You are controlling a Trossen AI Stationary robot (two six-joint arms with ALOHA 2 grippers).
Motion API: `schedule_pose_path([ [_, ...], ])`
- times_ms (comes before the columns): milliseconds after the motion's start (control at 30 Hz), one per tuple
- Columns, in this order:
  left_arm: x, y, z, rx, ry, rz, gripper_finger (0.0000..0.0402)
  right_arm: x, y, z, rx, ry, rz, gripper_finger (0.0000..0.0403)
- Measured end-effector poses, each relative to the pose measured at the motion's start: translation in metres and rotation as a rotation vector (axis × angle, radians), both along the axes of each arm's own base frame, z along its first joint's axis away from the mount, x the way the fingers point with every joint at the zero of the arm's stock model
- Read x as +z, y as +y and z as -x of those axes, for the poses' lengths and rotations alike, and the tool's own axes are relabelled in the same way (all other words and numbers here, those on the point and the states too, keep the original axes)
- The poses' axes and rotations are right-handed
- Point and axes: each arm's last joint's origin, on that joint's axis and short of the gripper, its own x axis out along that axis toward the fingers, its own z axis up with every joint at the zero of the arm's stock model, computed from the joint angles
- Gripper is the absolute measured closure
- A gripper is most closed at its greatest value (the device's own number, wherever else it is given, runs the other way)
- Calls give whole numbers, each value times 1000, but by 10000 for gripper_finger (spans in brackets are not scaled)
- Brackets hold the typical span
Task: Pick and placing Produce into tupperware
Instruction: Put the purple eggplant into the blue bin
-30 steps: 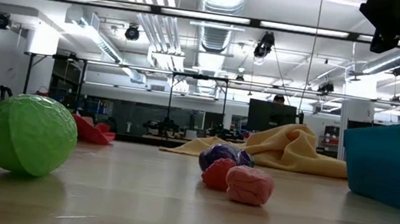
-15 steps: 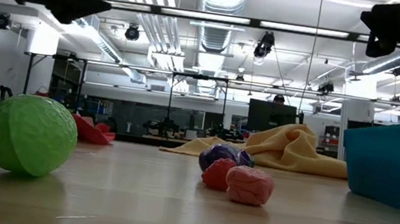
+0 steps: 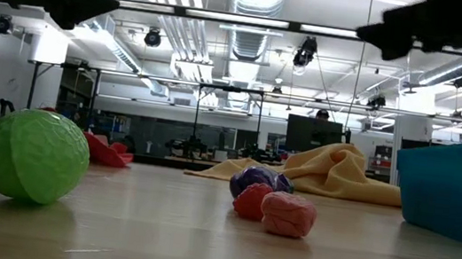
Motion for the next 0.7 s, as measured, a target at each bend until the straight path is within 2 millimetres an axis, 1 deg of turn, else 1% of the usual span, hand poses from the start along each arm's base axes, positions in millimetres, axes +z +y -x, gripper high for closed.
schedule_pose_path([
  [67, 0, 0, 0, 5, 1, 1, 114, 6, 1, -16, 4, 34, -2, 117],
  [133, 0, 0, 0, 6, -1, 2, 114, 6, 4, -34, 21, 91, 7, 116],
  [300, 0, 0, 0, 6, -1, 4, 114, -8, 12, -81, 55, 243, 57, 128],
  [400, -1, 0, 0, 2, -4, 25, 114, -19, 17, -105, 98, 311, 69, 137],
  [533, -1, 0, 0, 2, -2, 25, 114, -28, 23, -130, 216, 376, 33, 148],
  [700, -2, 0, -1, 3, 2, 26, 114, -48, 32, -151, 290, 518, -4, 157],
])
